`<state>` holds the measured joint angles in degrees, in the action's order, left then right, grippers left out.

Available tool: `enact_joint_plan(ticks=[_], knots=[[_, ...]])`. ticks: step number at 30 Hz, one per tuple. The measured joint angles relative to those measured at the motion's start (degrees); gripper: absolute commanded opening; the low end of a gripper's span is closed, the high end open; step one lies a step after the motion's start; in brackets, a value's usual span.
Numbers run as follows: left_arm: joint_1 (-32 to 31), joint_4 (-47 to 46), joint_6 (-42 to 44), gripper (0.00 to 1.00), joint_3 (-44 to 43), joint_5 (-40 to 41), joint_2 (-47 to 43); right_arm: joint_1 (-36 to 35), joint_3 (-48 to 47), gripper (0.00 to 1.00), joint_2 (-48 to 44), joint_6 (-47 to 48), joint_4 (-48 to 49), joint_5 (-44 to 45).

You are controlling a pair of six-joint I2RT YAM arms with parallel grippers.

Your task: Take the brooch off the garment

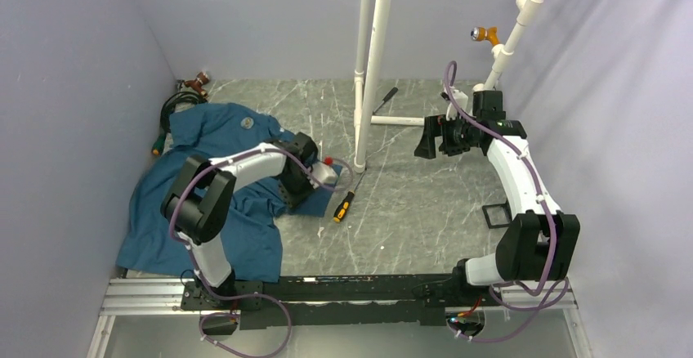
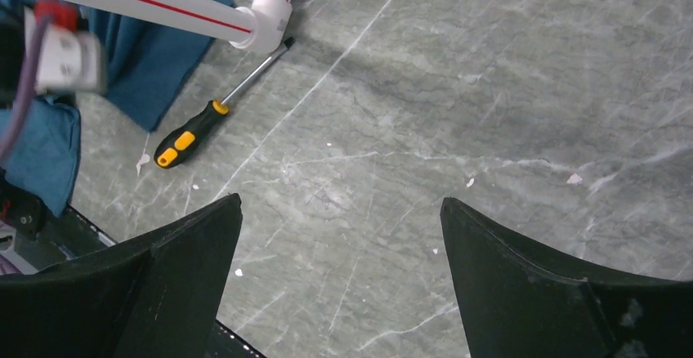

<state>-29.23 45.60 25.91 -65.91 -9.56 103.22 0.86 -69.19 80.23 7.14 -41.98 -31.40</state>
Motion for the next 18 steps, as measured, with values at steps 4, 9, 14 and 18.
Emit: enact_joint_plan(ticks=[4,9,14,18], knots=[[-8.2,2.2,1.9,0.20,3.7,-1.7,-2.6,0.9,0.0,0.94,-0.3,0.8,-1.6,-0.8],[-17.5,3.5,2.1,0.23,5.5,-4.9,-4.0,1.0,0.0,0.94,-0.7,1.7,-2.6,-1.7],[-23.7,3.0,2.0,0.43,6.0,-8.3,-5.1,1.0,0.0,0.94,-1.0,2.3,-3.1,-2.2],[-23.8,1.0,1.6,0.69,8.8,-9.3,-12.4,1.0,0.0,0.94,-1.4,2.4,-3.3,-2.4]])
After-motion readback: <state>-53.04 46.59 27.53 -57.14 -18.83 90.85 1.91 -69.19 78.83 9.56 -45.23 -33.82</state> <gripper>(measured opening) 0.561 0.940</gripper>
